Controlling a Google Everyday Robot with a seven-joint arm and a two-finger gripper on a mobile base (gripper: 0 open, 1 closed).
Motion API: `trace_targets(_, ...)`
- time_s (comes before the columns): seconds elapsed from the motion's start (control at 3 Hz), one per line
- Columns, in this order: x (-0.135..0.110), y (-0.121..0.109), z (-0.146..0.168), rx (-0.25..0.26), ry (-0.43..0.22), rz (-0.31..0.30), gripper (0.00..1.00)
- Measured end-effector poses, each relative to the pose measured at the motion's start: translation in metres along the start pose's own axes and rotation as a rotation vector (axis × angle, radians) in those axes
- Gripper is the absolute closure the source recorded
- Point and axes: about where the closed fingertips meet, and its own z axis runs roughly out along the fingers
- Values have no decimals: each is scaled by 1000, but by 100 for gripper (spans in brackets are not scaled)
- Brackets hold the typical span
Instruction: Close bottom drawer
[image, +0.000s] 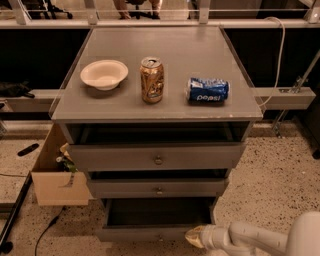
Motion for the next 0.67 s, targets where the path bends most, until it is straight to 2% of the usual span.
trace_targets(0.33, -17, -29, 1, 23, -15, 3, 90)
trace_targets(0.67, -25, -48, 3, 50, -30, 4, 100)
